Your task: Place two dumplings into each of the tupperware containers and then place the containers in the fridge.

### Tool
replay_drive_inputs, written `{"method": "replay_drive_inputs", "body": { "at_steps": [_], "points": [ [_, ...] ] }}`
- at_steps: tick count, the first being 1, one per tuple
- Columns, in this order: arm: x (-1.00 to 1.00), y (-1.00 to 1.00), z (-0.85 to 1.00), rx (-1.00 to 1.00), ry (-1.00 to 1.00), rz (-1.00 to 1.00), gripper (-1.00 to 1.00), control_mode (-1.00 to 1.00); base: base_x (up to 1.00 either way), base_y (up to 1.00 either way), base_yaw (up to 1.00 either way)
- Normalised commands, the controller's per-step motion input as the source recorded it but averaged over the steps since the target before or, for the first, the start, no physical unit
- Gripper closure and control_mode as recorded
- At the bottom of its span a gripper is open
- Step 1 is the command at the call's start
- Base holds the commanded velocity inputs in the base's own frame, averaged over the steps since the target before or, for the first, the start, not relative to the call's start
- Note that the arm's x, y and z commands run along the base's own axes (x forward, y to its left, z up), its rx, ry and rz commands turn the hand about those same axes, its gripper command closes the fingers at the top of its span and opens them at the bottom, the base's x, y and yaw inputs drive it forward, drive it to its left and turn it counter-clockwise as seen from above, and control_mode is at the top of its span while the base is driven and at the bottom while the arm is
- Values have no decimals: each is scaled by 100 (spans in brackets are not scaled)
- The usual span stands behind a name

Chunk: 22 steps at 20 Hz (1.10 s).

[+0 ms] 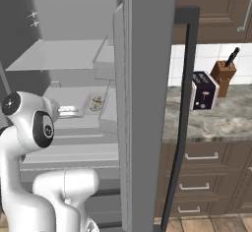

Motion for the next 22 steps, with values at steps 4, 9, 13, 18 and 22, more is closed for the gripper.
{"method": "replay_drive_inputs", "body": {
  "at_steps": [4, 9, 13, 18, 22],
  "points": [
    [-50, -16, -39, 1, 13, 0, -100, -100, 0, 0, 0],
    [-40, -18, -55, 8, 8, 0, -100, -100, 0, 0, 0],
    [-15, -7, -39, 11, 1, 1, -100, -100, 0, 0, 0],
    [-20, -1, -21, 6, -3, 4, -100, -100, 0, 0, 0],
    [-33, 0, -9, 0, -7, 0, -100, -100, 0, 0, 0]
  ]
}}
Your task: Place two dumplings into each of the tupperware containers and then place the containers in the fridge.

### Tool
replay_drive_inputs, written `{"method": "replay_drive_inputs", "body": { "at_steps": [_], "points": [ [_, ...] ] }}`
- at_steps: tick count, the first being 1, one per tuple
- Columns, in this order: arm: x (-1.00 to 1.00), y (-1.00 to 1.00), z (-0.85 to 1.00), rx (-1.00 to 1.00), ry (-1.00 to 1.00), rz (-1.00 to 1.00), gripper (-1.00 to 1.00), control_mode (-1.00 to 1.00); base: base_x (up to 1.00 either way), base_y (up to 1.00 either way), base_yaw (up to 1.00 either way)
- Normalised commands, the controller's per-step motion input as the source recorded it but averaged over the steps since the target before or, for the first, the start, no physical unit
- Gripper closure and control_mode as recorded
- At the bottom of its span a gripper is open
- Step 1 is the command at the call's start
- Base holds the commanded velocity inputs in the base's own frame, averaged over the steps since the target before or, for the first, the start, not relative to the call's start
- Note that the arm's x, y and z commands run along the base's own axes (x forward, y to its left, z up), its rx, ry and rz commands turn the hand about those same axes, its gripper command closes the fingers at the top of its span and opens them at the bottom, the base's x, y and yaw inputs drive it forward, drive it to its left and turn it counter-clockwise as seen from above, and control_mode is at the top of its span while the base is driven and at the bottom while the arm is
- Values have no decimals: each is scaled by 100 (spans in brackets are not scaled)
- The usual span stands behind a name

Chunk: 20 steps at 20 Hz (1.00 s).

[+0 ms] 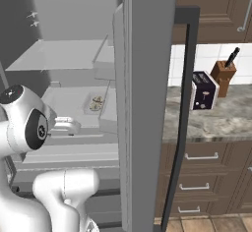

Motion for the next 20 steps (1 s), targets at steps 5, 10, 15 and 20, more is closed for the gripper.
{"method": "replay_drive_inputs", "body": {
  "at_steps": [5, 10, 15, 20],
  "points": [
    [0, 0, 0, 0, 0, 0, -100, 100, -49, 0, 0],
    [0, 0, 0, 0, 0, 0, -100, 100, -59, 0, 0],
    [0, 0, 0, 0, 0, 0, -100, 100, -75, 0, 0],
    [0, 0, 0, 0, 0, 0, -100, 100, -75, 0, 0]
  ]
}}
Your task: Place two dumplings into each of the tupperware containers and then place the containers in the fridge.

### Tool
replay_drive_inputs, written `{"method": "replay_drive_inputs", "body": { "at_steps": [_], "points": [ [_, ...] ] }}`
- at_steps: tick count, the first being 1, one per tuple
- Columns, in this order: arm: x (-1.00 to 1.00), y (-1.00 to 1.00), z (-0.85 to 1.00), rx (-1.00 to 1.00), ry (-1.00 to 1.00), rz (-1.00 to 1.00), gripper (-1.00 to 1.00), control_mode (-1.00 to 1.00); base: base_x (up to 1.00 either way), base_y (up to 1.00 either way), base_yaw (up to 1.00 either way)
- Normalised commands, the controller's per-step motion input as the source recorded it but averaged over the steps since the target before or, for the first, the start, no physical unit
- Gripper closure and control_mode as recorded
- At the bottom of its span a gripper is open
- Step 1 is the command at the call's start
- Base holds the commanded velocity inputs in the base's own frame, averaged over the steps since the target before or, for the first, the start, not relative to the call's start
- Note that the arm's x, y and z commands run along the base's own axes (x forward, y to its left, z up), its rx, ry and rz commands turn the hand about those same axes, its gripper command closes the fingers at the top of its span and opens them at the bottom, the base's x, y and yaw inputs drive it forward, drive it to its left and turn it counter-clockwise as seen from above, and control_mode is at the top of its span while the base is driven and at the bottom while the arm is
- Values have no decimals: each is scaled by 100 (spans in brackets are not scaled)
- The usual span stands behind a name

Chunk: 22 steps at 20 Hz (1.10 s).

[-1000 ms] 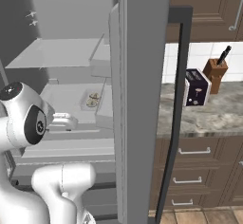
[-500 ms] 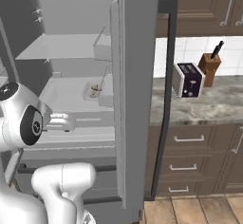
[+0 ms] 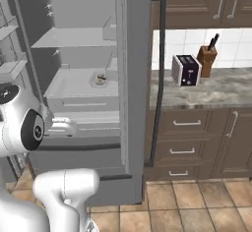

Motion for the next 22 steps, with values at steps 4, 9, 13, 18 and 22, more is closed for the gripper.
{"method": "replay_drive_inputs", "body": {
  "at_steps": [4, 9, 13, 18, 22],
  "points": [
    [0, 0, 0, 0, 0, 0, -100, 100, -50, -18, 0],
    [0, 0, 0, 0, 0, 0, -100, 100, -3, -56, 1],
    [0, 0, 0, 0, 0, 0, -100, 100, 0, -86, 0],
    [0, 0, 0, 0, 0, 0, -100, 100, -2, -92, -2],
    [0, 0, 0, 0, 0, 0, -100, 100, -5, -99, -3]
  ]
}}
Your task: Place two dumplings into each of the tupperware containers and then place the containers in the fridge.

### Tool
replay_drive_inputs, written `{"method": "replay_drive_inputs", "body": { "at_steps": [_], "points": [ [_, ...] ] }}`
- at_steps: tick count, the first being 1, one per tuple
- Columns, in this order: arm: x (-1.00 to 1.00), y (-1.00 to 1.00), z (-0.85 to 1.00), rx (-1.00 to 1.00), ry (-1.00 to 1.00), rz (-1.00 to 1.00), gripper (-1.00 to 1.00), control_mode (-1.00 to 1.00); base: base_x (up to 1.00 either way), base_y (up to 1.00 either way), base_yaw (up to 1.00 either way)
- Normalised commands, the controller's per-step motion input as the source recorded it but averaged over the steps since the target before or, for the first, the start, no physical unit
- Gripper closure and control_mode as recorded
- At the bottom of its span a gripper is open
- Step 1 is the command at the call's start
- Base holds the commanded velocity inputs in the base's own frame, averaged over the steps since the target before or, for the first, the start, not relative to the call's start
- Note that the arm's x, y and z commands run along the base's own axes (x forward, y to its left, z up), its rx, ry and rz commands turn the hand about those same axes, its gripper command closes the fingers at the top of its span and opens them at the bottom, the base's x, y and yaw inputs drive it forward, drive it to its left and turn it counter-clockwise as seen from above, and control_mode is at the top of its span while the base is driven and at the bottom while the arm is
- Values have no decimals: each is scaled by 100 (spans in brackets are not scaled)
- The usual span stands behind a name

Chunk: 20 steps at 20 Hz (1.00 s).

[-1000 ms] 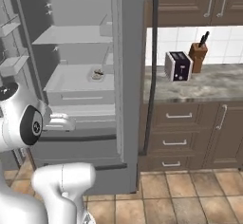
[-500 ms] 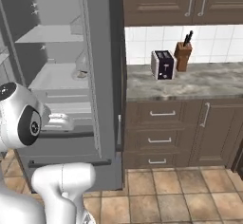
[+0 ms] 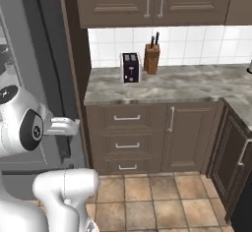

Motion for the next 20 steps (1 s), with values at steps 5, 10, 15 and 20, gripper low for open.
{"method": "replay_drive_inputs", "body": {
  "at_steps": [5, 10, 15, 20],
  "points": [
    [0, 0, 0, 0, 0, 0, -100, 100, -14, -99, -2],
    [0, 0, 0, 0, 0, 0, -100, 100, -50, -87, -5],
    [0, 0, 0, 0, 0, 0, -100, 100, -70, -69, -7],
    [0, 0, 0, 0, 0, 0, -100, 100, -75, -57, -3]
  ]
}}
